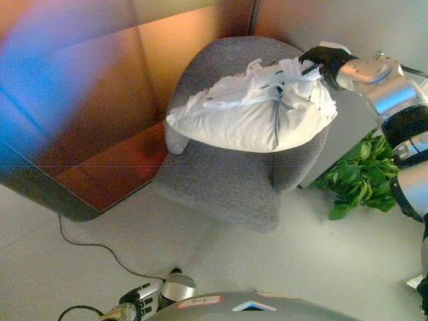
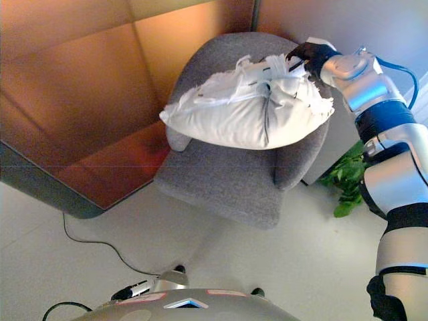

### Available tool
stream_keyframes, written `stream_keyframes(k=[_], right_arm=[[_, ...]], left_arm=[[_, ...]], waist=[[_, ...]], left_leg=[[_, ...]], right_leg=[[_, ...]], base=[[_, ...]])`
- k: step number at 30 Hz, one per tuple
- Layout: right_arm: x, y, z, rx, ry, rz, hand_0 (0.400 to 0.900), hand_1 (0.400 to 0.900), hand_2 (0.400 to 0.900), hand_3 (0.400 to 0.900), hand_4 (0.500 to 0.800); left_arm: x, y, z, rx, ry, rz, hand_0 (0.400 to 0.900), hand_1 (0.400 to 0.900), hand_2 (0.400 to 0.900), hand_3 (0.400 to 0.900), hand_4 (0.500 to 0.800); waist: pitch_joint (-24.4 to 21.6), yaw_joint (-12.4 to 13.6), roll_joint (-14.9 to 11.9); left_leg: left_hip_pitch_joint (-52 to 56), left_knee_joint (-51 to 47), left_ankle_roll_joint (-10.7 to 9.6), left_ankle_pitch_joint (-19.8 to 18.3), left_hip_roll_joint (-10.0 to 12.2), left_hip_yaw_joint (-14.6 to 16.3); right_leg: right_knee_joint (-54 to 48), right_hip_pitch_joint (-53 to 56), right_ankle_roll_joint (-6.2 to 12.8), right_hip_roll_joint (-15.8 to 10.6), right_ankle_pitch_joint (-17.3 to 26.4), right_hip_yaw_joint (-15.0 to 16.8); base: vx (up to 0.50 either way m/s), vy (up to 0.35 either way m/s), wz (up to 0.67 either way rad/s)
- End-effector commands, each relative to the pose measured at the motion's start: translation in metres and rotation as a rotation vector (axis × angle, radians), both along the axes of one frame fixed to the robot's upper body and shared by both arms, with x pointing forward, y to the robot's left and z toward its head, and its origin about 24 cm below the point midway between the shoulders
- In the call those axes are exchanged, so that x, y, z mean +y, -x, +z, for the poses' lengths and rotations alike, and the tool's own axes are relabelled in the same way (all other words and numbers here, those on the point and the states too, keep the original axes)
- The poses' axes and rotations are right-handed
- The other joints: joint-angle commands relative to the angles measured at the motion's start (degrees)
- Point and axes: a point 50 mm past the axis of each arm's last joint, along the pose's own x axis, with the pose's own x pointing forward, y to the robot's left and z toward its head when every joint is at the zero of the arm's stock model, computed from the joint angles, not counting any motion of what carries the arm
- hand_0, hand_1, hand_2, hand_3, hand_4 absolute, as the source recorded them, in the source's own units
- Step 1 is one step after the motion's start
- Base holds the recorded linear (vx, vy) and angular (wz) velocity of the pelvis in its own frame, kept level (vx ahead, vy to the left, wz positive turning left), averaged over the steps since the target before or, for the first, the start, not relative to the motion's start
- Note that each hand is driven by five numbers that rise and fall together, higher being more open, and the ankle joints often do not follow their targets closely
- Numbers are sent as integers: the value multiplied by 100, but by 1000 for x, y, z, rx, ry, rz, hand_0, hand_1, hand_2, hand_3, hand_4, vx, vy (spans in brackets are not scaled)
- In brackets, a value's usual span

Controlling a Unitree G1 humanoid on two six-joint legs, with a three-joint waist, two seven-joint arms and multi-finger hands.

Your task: Pick up the pillow and put it on the sofa.

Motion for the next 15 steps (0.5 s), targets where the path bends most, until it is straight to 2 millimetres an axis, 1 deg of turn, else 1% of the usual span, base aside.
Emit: stream_keyframes(k=[1,3,4,5,7,8,10,11,12,13,15], right_arm=[[13,-6,101,-445,123,-66,400,400,400,400,500],[12,-7,103,-494,218,-116,400,400,400,400,500],[10,-6,105,-520,291,-148,400,400,400,400,500],[5,-6,103,-523,366,-179,400,400,400,400,500],[-6,-5,99,-562,545,-241,400,400,400,400,500],[-10,-4,98,-580,673,-259,400,400,400,400,500],[-14,-3,95,-571,869,-274,400,400,400,400,500],[-14,-3,94,-573,895,-274,400,400,400,400,500],[-15,-3,88,-574,995,-276,400,400,400,400,500],[-16,-3,86,-571,1047,-276,400,400,400,400,500],[-20,-3,77,-520,1102,-277,400,400,400,400,500]], left_arm=[[30,-17,11,-10,-102,-182,900,900,900,900,800],[32,-42,16,-94,-102,-198,900,900,900,900,800],[32,-51,18,-129,-104,-197,900,900,900,900,800],[30,-55,18,-155,-109,-195,900,900,900,900,800],[27,-58,19,-203,-111,-190,900,900,900,900,800],[27,-58,19,-217,-110,-188,900,900,900,900,800],[24,-57,19,-247,-88,-188,900,900,900,900,800],[23,-58,19,-249,-84,-188,900,900,900,900,800],[20,-60,19,-272,-70,-189,900,900,900,900,800],[21,-60,20,-283,-65,-187,900,900,900,900,800],[21,-63,21,-307,-52,-188,900,900,900,900,800]], waist=[[179,586,-344],[574,691,-233],[756,727,-175],[873,758,-131],[1088,821,-15],[1145,844,31],[1259,896,144],[1269,902,158],[1345,921,239],[1375,928,273],[1446,929,338]], left_leg=[[-703,-71,-129,440,258,-281],[-1138,-51,-124,509,276,-455],[-1314,-62,-113,546,276,-514],[-1429,-69,-103,565,265,-561],[-1626,-62,-85,572,217,-638],[-1694,-59,-79,576,201,-645],[-1792,-74,-70,587,168,-657],[-1800,-81,-69,592,166,-656],[-1871,-135,-54,635,129,-653],[-1908,-159,-48,655,113,-652],[-1983,-185,-42,684,79,-667]], right_leg=[[480,-348,310,-509,-194,-71],[578,-796,317,-548,-163,-130],[607,-977,331,-557,-139,-154],[619,-1092,343,-569,-117,-171],[631,-1264,369,-607,-88,-192],[630,-1316,385,-622,-86,-197],[628,-1400,410,-650,-93,-212],[629,-1408,414,-652,-94,-214],[589,-1452,435,-664,-76,-235],[561,-1467,447,-668,-64,-245],[507,-1498,465,-668,-39,-281]], base=[[-359,-88,25],[-501,-120,18],[-369,-82,10],[-269,-49,10],[-178,8,8],[-133,61,3],[-102,74,-2],[-136,83,-7],[-132,72,-7],[-162,73,-9],[-122,36,-9]])
